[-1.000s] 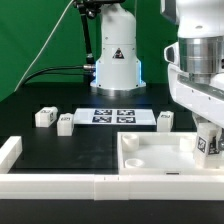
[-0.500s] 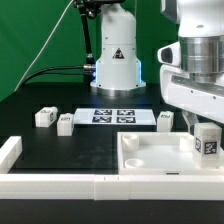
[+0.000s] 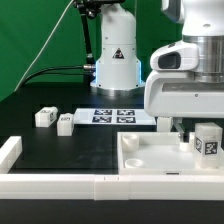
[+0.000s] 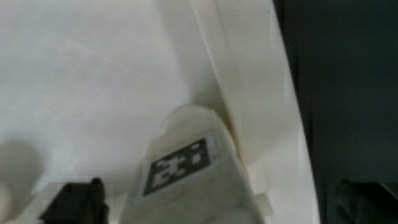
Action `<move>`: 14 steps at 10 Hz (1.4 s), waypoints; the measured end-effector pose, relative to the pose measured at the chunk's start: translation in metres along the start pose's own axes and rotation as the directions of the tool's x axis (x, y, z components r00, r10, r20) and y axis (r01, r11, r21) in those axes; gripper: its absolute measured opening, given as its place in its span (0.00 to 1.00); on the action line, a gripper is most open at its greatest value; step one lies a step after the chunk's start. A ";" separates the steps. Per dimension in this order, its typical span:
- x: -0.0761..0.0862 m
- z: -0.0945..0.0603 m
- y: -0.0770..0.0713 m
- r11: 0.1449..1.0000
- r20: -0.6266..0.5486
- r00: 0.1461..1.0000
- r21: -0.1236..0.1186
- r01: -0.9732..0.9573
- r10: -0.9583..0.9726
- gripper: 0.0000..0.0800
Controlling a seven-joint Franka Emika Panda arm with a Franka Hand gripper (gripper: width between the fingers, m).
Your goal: Assemble one leg
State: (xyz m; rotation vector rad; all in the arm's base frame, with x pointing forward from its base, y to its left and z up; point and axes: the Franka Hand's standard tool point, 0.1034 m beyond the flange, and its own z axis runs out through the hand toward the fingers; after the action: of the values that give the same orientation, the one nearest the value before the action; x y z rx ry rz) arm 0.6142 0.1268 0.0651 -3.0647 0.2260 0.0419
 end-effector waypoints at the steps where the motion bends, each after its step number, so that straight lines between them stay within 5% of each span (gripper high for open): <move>1: -0.001 0.000 0.002 0.995 0.012 0.995 -0.005 0.100 -0.100 0.81; 5: 0.001 0.000 0.006 0.955 0.025 0.955 -0.009 0.297 -0.297 0.81; 6: 0.001 0.000 0.006 0.955 0.025 0.955 -0.009 0.297 -0.296 0.70; 7: 0.001 0.000 0.006 0.955 0.025 0.955 -0.009 0.297 -0.296 0.46; 8: 0.001 0.000 0.006 0.955 0.025 0.955 -0.009 0.296 -0.296 0.46; 9: 0.001 0.000 0.006 0.959 0.025 0.958 -0.008 0.285 -0.285 0.36; 11: 0.001 0.000 0.006 0.968 0.024 0.968 -0.009 0.249 -0.249 0.36; 14: 0.002 0.000 0.004 0.991 0.011 0.991 -0.015 -0.136 0.136 0.36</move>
Offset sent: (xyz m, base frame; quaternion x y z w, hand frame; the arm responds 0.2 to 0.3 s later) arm 0.0000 0.0000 0.0000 0.0000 0.0000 -0.1790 0.9838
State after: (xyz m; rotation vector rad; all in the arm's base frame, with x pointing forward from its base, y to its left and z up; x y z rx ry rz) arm 0.6156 0.1227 0.0650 -3.0566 0.4358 0.0685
